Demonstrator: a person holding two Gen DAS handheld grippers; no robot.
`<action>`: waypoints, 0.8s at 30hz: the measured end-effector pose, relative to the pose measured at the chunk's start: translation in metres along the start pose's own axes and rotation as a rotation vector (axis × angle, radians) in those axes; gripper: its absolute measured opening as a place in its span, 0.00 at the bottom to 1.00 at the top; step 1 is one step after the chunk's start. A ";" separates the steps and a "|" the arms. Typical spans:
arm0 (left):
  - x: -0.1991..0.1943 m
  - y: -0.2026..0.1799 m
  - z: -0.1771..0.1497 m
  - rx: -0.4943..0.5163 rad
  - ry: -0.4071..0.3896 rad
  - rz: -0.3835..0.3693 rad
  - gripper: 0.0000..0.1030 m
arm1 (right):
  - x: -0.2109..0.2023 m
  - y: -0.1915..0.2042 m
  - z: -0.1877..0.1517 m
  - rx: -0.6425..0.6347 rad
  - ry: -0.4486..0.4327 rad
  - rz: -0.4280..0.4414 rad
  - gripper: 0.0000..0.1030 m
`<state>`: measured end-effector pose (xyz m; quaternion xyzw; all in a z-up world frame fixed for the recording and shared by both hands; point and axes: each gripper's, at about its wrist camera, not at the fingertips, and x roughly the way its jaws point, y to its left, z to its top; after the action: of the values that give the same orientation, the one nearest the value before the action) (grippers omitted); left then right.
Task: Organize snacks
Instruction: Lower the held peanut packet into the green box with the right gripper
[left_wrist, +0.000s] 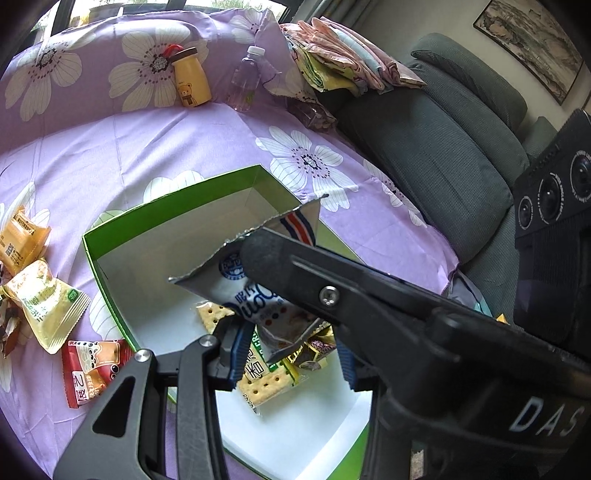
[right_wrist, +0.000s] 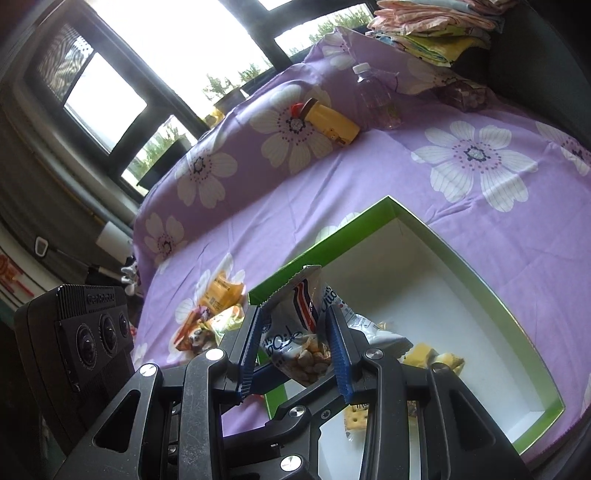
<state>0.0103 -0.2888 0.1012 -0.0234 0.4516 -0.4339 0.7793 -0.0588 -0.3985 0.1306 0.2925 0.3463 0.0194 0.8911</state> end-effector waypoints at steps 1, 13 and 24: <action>0.001 0.000 0.000 -0.001 0.002 0.001 0.39 | 0.001 0.000 0.001 0.000 0.002 -0.002 0.37; 0.017 -0.001 0.001 -0.021 0.046 -0.020 0.39 | 0.006 -0.020 0.005 0.049 0.033 0.017 0.37; 0.026 -0.003 -0.001 -0.034 0.065 -0.025 0.39 | 0.010 -0.028 0.006 0.051 0.060 0.020 0.37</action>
<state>0.0132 -0.3078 0.0840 -0.0284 0.4836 -0.4364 0.7582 -0.0524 -0.4221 0.1133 0.3180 0.3704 0.0283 0.8723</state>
